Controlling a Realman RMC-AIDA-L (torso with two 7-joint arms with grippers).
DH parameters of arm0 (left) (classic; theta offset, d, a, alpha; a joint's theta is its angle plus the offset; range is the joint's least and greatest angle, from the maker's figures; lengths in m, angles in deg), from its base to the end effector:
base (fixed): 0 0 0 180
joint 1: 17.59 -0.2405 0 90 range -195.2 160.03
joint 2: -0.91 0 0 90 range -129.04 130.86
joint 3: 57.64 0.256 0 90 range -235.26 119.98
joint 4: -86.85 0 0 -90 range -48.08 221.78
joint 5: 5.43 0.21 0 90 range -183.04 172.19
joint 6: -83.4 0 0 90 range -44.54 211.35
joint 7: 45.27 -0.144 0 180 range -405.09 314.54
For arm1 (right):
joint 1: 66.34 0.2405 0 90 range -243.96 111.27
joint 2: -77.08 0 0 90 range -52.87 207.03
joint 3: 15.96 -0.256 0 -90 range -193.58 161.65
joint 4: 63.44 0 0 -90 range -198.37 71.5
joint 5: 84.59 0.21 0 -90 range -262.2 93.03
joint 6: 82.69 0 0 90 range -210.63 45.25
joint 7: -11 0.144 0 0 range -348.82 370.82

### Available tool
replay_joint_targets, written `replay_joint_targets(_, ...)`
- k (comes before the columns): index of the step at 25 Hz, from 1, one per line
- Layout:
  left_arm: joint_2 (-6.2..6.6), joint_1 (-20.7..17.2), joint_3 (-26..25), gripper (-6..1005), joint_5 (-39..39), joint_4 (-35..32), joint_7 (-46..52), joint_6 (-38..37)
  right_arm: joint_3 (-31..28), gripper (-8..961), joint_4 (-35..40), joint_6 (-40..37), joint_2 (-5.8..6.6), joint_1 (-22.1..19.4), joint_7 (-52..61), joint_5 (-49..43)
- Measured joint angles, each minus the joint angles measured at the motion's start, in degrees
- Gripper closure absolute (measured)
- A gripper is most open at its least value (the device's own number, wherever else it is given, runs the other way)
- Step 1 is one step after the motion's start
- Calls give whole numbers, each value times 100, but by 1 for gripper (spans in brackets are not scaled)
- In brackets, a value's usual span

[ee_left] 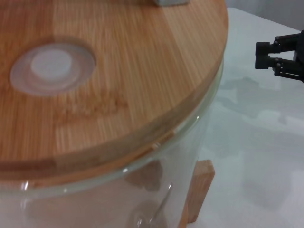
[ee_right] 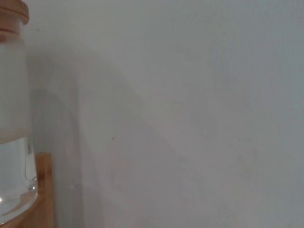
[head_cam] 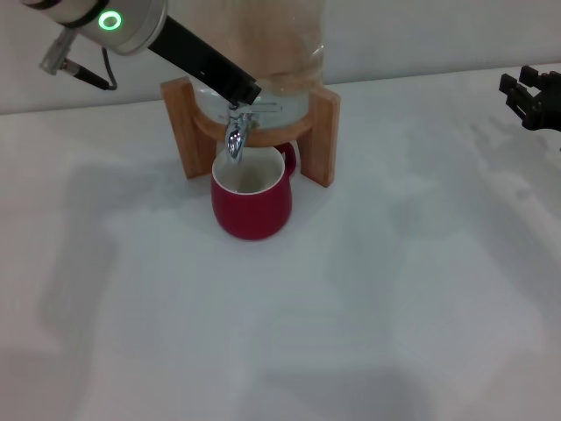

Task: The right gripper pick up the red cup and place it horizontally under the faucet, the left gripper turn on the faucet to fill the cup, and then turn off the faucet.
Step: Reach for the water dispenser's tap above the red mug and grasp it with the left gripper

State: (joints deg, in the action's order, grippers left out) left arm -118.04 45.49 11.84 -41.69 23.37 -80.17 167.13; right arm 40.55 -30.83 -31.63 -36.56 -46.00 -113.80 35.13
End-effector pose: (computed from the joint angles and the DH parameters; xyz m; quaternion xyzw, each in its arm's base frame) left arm -0.0244 0.4247 -0.0054 -0.9607 -0.2081 0.0649 0.1721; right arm 0.3453 0.3709 0.0795 -0.7654 0.2628 0.2593 0.5272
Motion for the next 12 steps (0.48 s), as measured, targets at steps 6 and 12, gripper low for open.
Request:
replay_joint_targets(6,0,-11,91,957,6,2,-35,-99,-2,649,0,0,0,-8,-7,-1)
replay_joint_targets(12,-6,-34,168,958,-1,4,-49,-145,-9,649,0,0,1,-14,-9,0)
